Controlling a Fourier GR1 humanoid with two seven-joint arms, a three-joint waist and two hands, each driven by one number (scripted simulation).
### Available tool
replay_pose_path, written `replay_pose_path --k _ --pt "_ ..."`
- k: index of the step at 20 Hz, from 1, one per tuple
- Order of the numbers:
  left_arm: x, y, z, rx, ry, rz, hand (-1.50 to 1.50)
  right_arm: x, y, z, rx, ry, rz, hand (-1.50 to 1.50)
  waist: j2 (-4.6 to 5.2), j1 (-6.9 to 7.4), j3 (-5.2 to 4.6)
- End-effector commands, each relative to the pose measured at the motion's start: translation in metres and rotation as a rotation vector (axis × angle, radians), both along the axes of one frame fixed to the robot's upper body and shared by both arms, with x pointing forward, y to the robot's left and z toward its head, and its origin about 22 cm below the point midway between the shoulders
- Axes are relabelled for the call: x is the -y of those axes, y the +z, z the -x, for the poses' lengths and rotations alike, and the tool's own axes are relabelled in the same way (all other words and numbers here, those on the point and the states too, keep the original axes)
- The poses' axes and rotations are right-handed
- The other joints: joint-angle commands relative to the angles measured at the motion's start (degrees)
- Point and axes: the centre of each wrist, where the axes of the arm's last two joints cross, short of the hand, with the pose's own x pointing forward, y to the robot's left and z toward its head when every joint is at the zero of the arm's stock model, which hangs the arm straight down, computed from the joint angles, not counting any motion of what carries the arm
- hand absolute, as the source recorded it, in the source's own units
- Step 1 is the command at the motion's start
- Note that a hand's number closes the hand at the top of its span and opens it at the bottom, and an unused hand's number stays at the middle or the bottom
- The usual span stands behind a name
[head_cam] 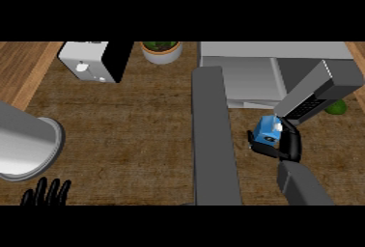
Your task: Pick up the milk, place it into the microwave and close the microwave
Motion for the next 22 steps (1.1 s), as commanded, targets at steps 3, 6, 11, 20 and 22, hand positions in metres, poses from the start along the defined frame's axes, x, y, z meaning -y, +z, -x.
replay_pose_path --k 3,6,11,20,22 --pt "0.002 -0.007 -0.006 -0.006 0.001 0.005 -1.50 0.000 -0.009 0.009 0.092 0.067 -0.008 1.50 -0.20 -0.65 -0.07" --pt "-0.011 -0.003 0.001 0.010 -0.007 0.011 -1.50 -0.024 -0.007 0.005 0.107 0.070 0.039 1.50 -0.42 -0.98 -0.12" --pt "0.000 0.006 0.025 -0.021 -0.024 0.001 -1.50 0.010 -0.005 0.027 0.103 0.083 0.019 1.50 -0.68 -1.43 -0.16" --pt "-0.001 0.004 0.027 -0.007 -0.004 0.011 -1.50 0.006 0.035 0.078 0.046 0.126 0.052 1.50 -1.06 -2.52 -0.30" --pt "0.002 0.005 0.022 0.003 0.011 0.000 -1.50 0.003 0.037 0.099 0.068 0.168 0.012 1.50 -0.85 -2.25 -0.23"
